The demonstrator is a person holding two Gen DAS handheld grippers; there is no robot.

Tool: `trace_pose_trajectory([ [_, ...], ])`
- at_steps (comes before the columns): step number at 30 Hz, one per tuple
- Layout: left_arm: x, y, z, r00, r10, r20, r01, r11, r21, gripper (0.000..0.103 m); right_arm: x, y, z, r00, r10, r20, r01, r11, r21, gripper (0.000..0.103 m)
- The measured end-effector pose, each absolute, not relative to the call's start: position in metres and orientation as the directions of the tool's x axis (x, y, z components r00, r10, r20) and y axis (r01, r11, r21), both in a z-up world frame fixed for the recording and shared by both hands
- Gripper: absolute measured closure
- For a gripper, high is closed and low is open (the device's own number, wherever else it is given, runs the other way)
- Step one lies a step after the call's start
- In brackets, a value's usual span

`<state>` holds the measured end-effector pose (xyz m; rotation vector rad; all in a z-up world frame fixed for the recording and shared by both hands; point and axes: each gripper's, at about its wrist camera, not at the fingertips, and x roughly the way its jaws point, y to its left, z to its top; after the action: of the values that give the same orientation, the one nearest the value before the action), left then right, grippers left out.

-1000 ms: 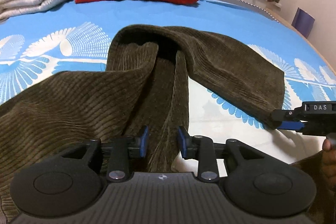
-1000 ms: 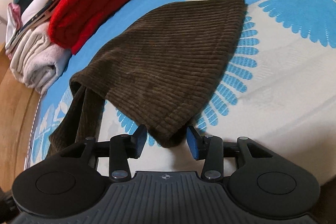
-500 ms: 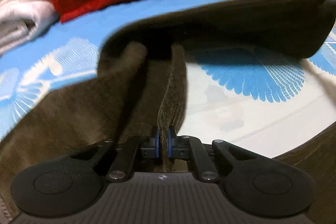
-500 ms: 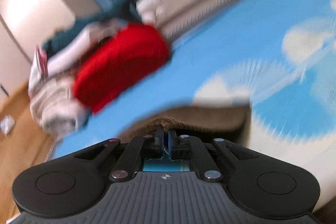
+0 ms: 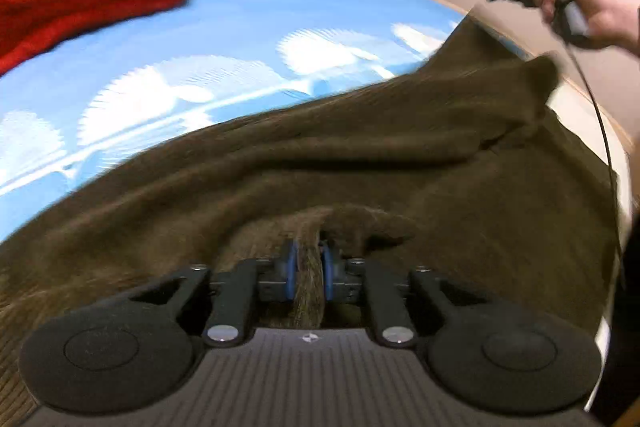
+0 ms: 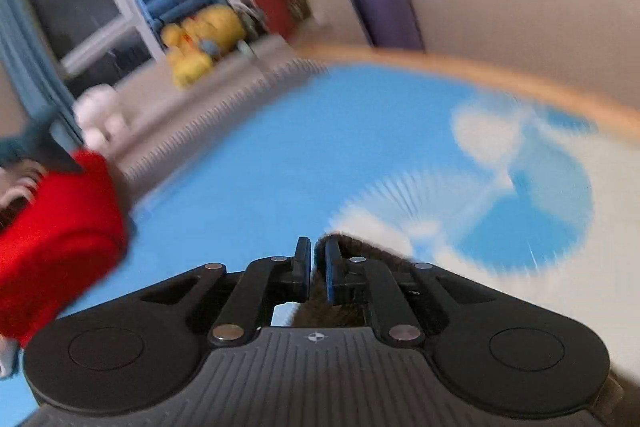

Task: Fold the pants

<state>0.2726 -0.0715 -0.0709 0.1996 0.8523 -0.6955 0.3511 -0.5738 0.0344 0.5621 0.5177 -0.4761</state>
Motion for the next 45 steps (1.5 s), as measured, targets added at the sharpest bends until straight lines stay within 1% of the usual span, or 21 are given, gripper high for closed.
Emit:
trace_pose_trajectory([
  [3, 0.275, -0.077, -0.075, 0.420, -0.487, -0.766, 0.655, 0.747, -0.115, 0.077, 0.310, -0.574, -0.010, 0.735, -0.306, -0.605, 0.576, 0.752, 0.319, 0.087],
  [7, 0.270, -0.077, -0.078, 0.419, -0.484, -0.768, 0.669, 0.736, -0.099, 0.077, 0.242, -0.585, -0.054, 0.694, -0.353, -0.628, 0.662, 0.655, 0.363, 0.080],
  [9, 0.270, -0.078, -0.080, 0.417, -0.480, -0.772, 0.674, 0.733, -0.091, 0.077, 0.213, -0.590, -0.069, 0.655, -0.384, -0.651, 0.718, 0.585, 0.377, 0.071],
  [11, 0.270, -0.081, -0.082, 0.419, -0.469, -0.778, 0.678, 0.731, -0.076, 0.080, 0.197, -0.599, -0.090, 0.621, -0.356, -0.699, 0.754, 0.516, 0.407, 0.062],
  [13, 0.266, -0.083, -0.084, 0.421, -0.461, -0.782, 0.680, 0.730, -0.064, 0.081, 0.193, -0.609, -0.115, 0.618, -0.261, -0.741, 0.756, 0.456, 0.470, 0.060],
  [16, 0.263, -0.086, -0.085, 0.427, -0.450, -0.785, 0.683, 0.729, -0.046, 0.083, 0.200, -0.611, -0.123, 0.628, -0.245, -0.738, 0.752, 0.436, 0.495, 0.053],
  [17, 0.264, -0.086, -0.086, 0.429, -0.445, -0.786, 0.682, 0.730, -0.042, 0.084, 0.204, -0.612, -0.123, 0.627, -0.249, -0.738, 0.754, 0.433, 0.494, 0.055],
  [19, 0.265, -0.086, -0.086, 0.432, -0.439, -0.788, 0.680, 0.732, -0.035, 0.086, 0.210, -0.612, -0.119, 0.620, -0.273, -0.736, 0.759, 0.445, 0.474, 0.095],
  [22, 0.265, -0.085, -0.087, 0.429, -0.444, -0.787, 0.682, 0.731, -0.041, 0.089, 0.207, -0.607, -0.094, 0.682, -0.343, -0.645, 0.710, 0.520, 0.474, 0.094],
  [24, 0.265, -0.085, -0.088, 0.419, -0.451, -0.788, 0.691, 0.722, -0.045, 0.089, 0.210, -0.599, -0.081, 0.664, -0.417, -0.621, 0.720, 0.580, 0.381, 0.094],
  [25, 0.265, -0.086, -0.089, 0.413, -0.454, -0.790, 0.696, 0.716, -0.048, 0.089, 0.212, -0.601, -0.085, 0.611, -0.441, -0.658, 0.759, 0.563, 0.327, 0.093],
  [27, 0.264, -0.087, -0.090, 0.403, -0.456, -0.794, 0.704, 0.708, -0.049, 0.089, 0.216, -0.617, -0.104, 0.421, -0.447, -0.789, 0.869, 0.448, 0.209, 0.086],
  [28, 0.264, -0.088, -0.091, 0.399, -0.456, -0.795, 0.708, 0.705, -0.049, 0.089, 0.214, -0.623, -0.108, 0.375, -0.451, -0.810, 0.897, 0.396, 0.194, 0.084],
  [30, 0.265, -0.087, -0.092, 0.389, -0.459, -0.798, 0.711, 0.701, -0.057, 0.089, 0.216, -0.619, -0.097, 0.369, -0.522, -0.769, 0.902, 0.402, 0.160, 0.077],
  [32, 0.267, -0.087, -0.093, 0.380, -0.464, -0.800, 0.712, 0.699, -0.067, 0.089, 0.229, -0.601, -0.078, 0.325, -0.670, -0.667, 0.908, 0.419, 0.021, 0.067],
  [33, 0.268, -0.087, -0.094, 0.377, -0.463, -0.802, 0.713, 0.698, -0.068, 0.089, 0.236, -0.592, -0.069, 0.325, -0.718, -0.615, 0.907, 0.422, -0.013, 0.062],
  [34, 0.267, -0.087, -0.095, 0.375, -0.463, -0.803, 0.715, 0.696, -0.067, 0.089, 0.241, -0.587, -0.063, 0.358, -0.728, -0.585, 0.897, 0.442, 0.000, 0.061],
  [37, 0.266, -0.090, -0.097, 0.374, -0.460, -0.806, 0.721, 0.691, -0.060, 0.088, 0.273, -0.574, -0.059, 0.524, -0.634, -0.568, 0.805, 0.587, 0.087, 0.060],
  [39, 0.266, -0.090, -0.098, 0.373, -0.461, -0.806, 0.723, 0.688, -0.059, 0.088, 0.306, -0.573, -0.071, 0.636, -0.436, -0.637, 0.693, 0.686, 0.222, 0.060],
  [42, 0.267, -0.090, -0.099, 0.370, -0.464, -0.805, 0.723, 0.688, -0.065, 0.088, 0.352, -0.573, -0.099, 0.625, -0.245, -0.741, 0.650, 0.689, 0.321, 0.058],
  [45, 0.268, -0.089, -0.099, 0.368, -0.467, -0.804, 0.723, 0.687, -0.067, 0.088, 0.380, -0.572, -0.117, 0.563, -0.254, -0.787, 0.703, 0.647, 0.294, 0.053],
])
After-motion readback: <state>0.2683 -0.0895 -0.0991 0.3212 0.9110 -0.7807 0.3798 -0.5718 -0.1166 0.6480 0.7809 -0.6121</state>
